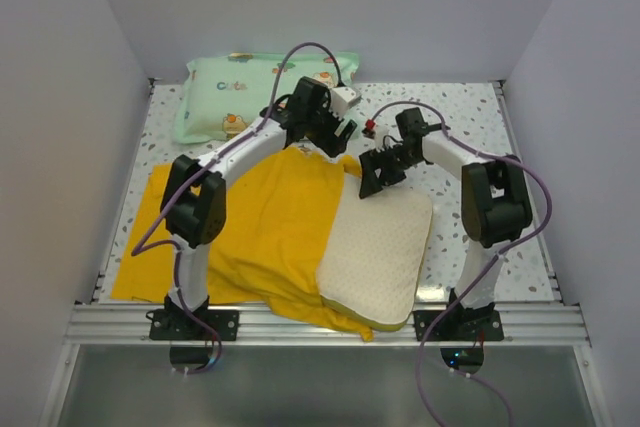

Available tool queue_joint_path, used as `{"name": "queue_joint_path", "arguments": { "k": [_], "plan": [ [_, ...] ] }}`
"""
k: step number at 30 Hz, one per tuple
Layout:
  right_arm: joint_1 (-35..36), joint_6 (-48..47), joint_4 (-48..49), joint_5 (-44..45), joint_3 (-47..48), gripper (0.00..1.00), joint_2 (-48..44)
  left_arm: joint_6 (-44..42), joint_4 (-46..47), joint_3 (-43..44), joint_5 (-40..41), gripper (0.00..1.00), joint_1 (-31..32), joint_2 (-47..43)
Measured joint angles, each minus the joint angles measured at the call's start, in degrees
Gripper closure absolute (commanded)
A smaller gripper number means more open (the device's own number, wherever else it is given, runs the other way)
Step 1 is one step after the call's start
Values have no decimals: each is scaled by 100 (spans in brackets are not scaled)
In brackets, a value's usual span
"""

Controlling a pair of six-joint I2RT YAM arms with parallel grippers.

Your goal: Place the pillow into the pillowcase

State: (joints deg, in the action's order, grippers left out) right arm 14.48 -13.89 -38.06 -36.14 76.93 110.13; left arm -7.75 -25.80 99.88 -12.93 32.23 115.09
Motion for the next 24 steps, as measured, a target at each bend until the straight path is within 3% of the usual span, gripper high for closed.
{"name": "queue_joint_path", "arguments": {
  "k": [3,4,5,17,20,21,22,23,24],
  "plan": [
    [-37,-4,-20,-87,-153,14,-111,35,-2,0,166,18,273,284],
    [-59,0,-35,-103,-157,4,-149,68,-2,-7,219,18,350,358],
    [-76,26,-39,-118,-157,1,-192,90,7,-15,262,18,435,420],
    [-861,-328,-909,31,-315,3,-804,269,140,68,739,19,518,1285],
    [-828,-514,-1097,-127,-433,22,-621,284,136,280,710,36,538,1556],
    [-813,-562,-1099,-181,-452,31,-507,299,133,319,684,58,546,1613],
    [-811,-595,-1084,-260,-479,57,-391,352,118,345,625,72,557,1650],
    [-815,-623,-1036,-352,-522,70,-289,369,111,382,570,92,570,1681],
    [-831,-599,-994,-452,-579,81,-208,433,92,433,455,100,570,1707]
  ]
}}
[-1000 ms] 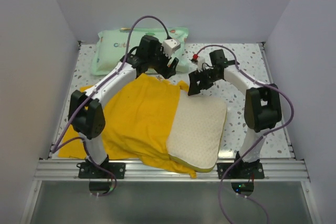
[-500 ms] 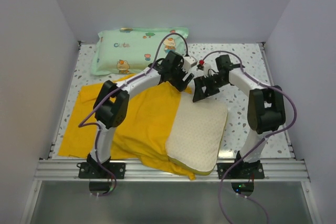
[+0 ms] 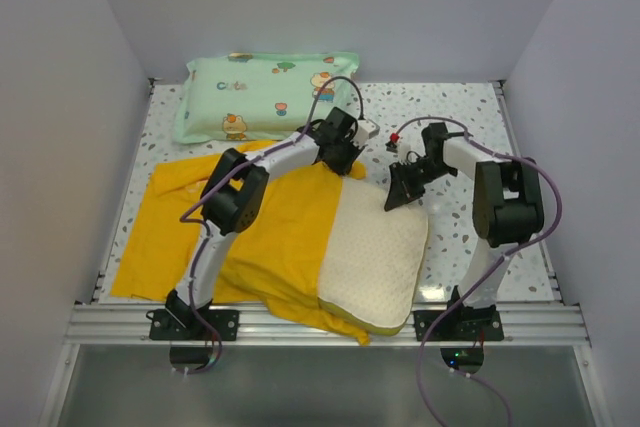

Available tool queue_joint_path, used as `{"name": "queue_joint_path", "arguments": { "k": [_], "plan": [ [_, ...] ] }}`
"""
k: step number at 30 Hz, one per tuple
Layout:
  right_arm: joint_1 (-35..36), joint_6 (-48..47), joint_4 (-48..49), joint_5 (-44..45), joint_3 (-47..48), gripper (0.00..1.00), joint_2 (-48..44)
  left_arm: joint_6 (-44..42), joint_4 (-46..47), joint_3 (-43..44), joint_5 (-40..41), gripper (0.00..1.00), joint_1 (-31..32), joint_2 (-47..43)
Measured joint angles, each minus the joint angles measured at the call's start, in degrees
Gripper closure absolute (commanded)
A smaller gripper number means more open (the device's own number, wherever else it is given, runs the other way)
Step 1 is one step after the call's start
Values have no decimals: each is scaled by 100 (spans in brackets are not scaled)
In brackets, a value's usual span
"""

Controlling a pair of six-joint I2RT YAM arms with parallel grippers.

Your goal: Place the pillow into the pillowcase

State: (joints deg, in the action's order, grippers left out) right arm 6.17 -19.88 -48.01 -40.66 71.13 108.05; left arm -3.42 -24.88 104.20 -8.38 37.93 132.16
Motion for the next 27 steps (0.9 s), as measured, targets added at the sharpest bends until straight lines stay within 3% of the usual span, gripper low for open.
{"name": "queue_joint_path", "arguments": {
  "k": [1,5,12,20,27],
  "plan": [
    [-9,81,48,-122,-68,100,39,22,-20,39,-127,100,-2,24],
    [-9,527,444,-498,-275,100,-55,297,-9,50,-699,100,-9,33],
    [267,1484,1364,-533,-546,100,-940,1521,319,42,-1552,100,-26,-393],
    [719,2387,2243,-544,-651,100,-2232,3342,1624,26,-2092,100,118,-767],
    [728,2588,2361,-466,-699,100,-2415,4636,2697,-184,-2199,100,289,-660]
  ]
}}
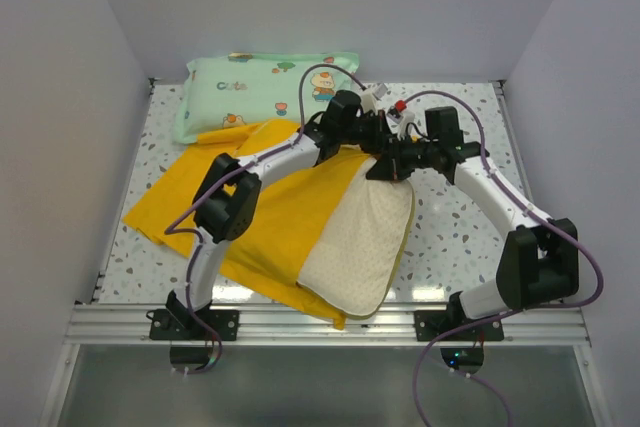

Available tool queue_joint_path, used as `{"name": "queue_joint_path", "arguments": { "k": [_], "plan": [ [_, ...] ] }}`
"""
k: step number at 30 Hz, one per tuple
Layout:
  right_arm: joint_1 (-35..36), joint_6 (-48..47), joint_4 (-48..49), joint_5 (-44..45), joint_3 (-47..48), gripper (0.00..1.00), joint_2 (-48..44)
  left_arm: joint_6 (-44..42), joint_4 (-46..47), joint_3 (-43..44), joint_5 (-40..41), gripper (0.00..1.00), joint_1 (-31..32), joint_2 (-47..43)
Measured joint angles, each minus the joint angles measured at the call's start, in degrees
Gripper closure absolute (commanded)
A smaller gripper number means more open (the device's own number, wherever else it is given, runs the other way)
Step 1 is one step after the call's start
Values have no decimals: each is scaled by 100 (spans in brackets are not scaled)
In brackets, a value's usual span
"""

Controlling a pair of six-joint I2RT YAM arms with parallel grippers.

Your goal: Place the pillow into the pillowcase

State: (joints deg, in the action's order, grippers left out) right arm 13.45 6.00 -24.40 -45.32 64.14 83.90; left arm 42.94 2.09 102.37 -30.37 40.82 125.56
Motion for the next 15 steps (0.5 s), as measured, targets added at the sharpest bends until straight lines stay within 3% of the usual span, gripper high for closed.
{"name": "queue_joint_path", "arguments": {
  "k": [3,4,7,10,11,12,13,15],
  "plan": [
    [-13,-72,94,245,-219,100,31,39,131,52,9,65,2,236],
    [-57,-105,177,306,-306,100,96,-7,127,92,11,46,-11,315],
    [-197,-181,345,511,-396,99,490,-540,-328,170,168,32,-129,420],
    [-352,-258,461,662,-343,63,1102,-1349,-1051,166,463,23,-455,247],
    [-393,-284,446,693,-302,33,1263,-1641,-1228,46,566,15,-629,79],
    [-426,-310,402,708,-249,23,1364,-1928,-1370,-225,658,7,-846,-195],
    [-450,-439,315,734,-173,7,1403,-2210,-1530,-555,708,0,-1108,-542],
    [-452,-658,48,732,42,2,1333,-2669,-1731,-1274,772,0,-1687,-1390]
  ]
}}
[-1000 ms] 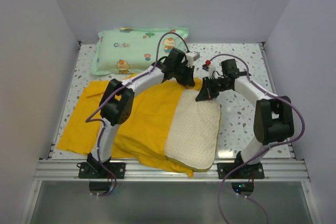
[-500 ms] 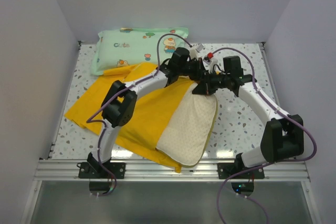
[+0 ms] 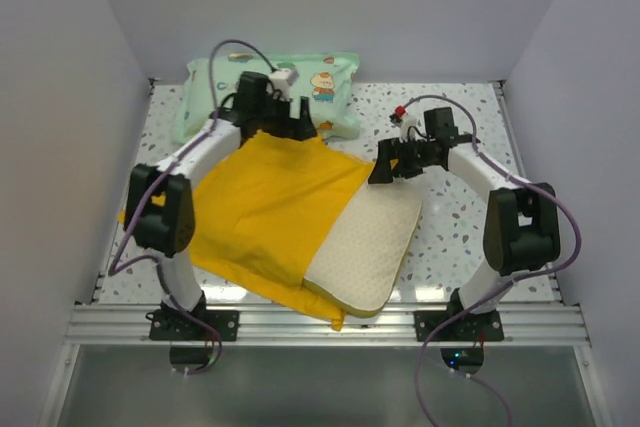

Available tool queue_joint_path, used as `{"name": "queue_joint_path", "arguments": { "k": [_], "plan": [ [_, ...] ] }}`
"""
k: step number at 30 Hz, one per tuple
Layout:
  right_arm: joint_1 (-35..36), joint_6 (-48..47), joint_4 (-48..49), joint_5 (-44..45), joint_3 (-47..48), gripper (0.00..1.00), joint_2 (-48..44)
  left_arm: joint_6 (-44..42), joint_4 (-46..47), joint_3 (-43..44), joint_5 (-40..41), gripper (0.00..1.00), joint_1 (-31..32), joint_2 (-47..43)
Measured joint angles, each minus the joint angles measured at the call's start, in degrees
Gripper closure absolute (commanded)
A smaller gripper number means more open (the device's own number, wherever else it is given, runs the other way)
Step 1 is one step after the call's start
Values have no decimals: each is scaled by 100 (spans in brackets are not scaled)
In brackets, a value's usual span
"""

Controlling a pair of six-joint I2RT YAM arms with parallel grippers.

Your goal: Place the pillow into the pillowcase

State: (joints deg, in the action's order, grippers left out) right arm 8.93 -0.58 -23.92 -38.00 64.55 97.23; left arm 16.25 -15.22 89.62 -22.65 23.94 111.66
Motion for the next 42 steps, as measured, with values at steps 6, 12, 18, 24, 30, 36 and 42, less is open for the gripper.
{"name": "queue_joint_path", "arguments": {
  "k": [6,12,18,24,30,36,42],
  "plan": [
    [584,-1202,-1246,118,557,2,-1158,-940,-507,-973,-538,0,-1952,-2306],
    [2949,-1797,-1773,625,-76,1,-2304,-1335,-940,-1294,-1281,0,-2608,-2973],
    [4437,-1816,-2098,1220,-378,2,-1604,-1805,-1388,-1609,-1670,0,-2717,-3235],
    [4900,-1602,-1860,1521,-372,3,-363,-3995,-2341,-1827,-1963,7,-2699,-4282],
    [4741,-1384,-1779,1414,-144,94,127,-7678,-4264,-2769,-1690,9,-2535,-5637],
    [3895,-1016,-1853,459,39,100,433,-10279,-5455,-4262,-1388,8,-1722,-6841],
    [2924,-671,-1943,-446,525,100,452,-10198,-4811,-5082,-1152,14,57,-6572]
  ]
}}
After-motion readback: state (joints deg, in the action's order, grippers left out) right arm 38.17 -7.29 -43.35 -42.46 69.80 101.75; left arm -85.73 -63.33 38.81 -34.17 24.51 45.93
